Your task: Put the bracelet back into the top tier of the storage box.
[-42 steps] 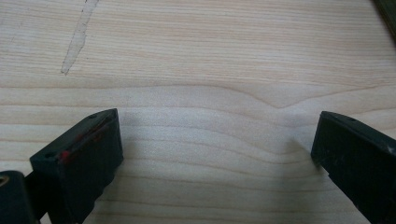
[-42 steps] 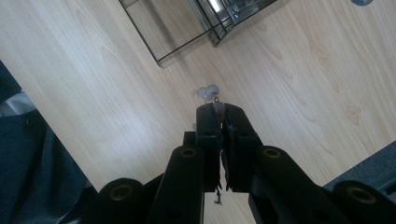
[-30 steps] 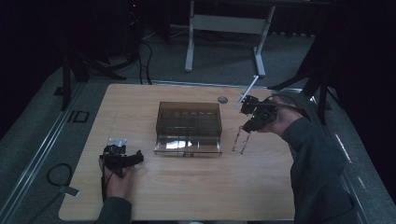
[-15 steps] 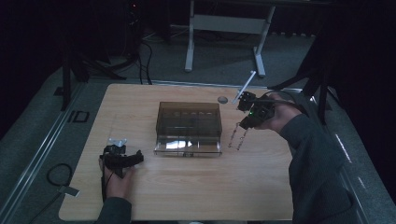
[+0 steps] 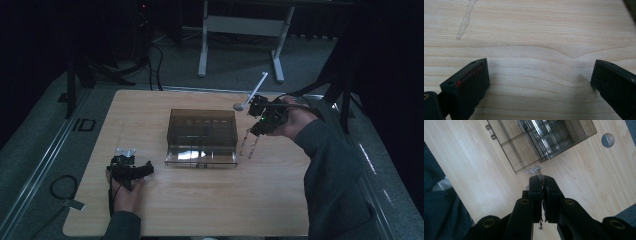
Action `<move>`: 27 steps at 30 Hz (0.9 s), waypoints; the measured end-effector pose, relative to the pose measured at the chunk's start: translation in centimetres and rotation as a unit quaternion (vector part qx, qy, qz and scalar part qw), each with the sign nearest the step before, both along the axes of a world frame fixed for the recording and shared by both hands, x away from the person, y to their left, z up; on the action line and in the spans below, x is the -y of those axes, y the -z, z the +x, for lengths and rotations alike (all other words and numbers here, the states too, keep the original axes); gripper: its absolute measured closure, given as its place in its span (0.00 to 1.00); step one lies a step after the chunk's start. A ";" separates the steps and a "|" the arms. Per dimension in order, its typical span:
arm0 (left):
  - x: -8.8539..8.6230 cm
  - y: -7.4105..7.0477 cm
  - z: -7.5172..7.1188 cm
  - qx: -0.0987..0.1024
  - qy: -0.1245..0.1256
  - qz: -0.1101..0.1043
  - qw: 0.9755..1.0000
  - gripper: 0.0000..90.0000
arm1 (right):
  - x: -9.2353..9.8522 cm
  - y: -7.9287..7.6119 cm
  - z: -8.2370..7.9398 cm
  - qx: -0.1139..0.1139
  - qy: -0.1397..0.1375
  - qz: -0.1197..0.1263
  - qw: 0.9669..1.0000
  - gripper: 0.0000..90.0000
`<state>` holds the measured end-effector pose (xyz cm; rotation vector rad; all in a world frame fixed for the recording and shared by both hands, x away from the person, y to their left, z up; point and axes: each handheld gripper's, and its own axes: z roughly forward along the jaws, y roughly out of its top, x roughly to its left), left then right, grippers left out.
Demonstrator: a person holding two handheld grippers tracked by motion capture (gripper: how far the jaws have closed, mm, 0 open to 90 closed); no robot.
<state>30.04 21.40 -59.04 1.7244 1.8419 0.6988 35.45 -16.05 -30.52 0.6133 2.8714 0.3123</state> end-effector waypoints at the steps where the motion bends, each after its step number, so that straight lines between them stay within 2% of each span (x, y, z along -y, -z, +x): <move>1: 0.0 0.0 0.0 0.001 -0.001 -0.001 1.000 0.02 | -0.1 -0.1 0.0 0.000 0.000 0.000 1.000 0.95; 17: 0.0 0.0 0.0 0.000 0.000 0.000 1.000 0.02 | -2.4 -0.7 0.0 0.007 -0.018 0.004 1.000 0.95; 27: 0.0 0.0 0.0 0.000 0.000 0.001 1.000 0.02 | -4.0 0.3 0.1 0.000 -0.028 0.002 1.000 0.95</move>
